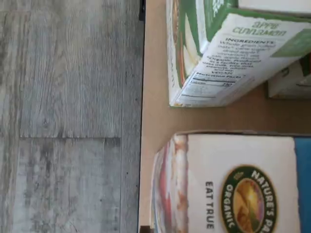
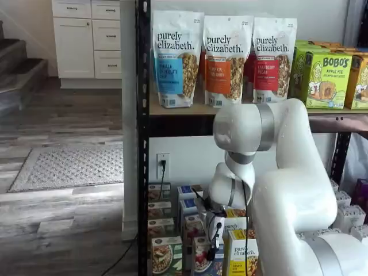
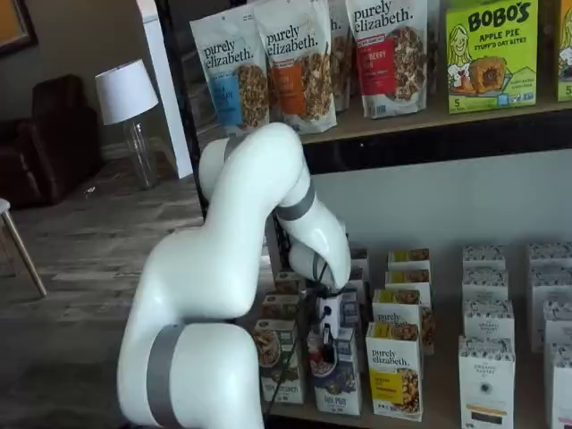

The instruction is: Pick up the blue and white box that is on the bottom shelf, the second box from the left

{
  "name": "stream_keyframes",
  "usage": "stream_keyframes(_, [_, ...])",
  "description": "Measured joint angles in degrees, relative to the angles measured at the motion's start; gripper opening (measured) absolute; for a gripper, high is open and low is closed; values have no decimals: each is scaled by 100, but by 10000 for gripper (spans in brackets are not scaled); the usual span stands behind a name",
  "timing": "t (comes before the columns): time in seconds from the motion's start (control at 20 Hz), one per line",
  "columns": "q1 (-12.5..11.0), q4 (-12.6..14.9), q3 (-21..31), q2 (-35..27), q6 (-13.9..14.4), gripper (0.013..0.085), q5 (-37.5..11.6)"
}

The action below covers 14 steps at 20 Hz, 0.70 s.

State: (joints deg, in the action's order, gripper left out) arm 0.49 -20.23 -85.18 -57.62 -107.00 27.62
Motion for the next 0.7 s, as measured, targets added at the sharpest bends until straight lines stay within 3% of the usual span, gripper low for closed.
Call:
stream_keyframes(0.5, [3,77,-19,26,80,690,131])
stream_keyframes(0.7, [-5,108,-32,31,103,570,189])
